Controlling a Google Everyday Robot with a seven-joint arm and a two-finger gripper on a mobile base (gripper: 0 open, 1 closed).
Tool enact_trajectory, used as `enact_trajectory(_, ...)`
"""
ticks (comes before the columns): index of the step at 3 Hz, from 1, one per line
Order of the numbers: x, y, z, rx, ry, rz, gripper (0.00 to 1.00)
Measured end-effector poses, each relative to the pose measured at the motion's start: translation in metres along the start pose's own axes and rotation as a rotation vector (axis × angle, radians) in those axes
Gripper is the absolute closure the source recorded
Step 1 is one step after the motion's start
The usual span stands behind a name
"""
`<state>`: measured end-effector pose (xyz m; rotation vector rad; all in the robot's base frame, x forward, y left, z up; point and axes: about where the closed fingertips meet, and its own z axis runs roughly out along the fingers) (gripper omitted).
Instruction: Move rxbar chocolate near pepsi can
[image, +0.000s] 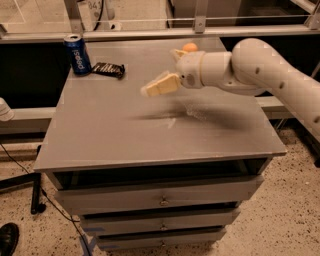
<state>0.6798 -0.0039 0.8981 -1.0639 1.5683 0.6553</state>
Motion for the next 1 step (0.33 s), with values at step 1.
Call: enact_trajectory(1, 0.0212, -0.0127, -0.0451, 0.062, 0.011, -0.008, 0.0)
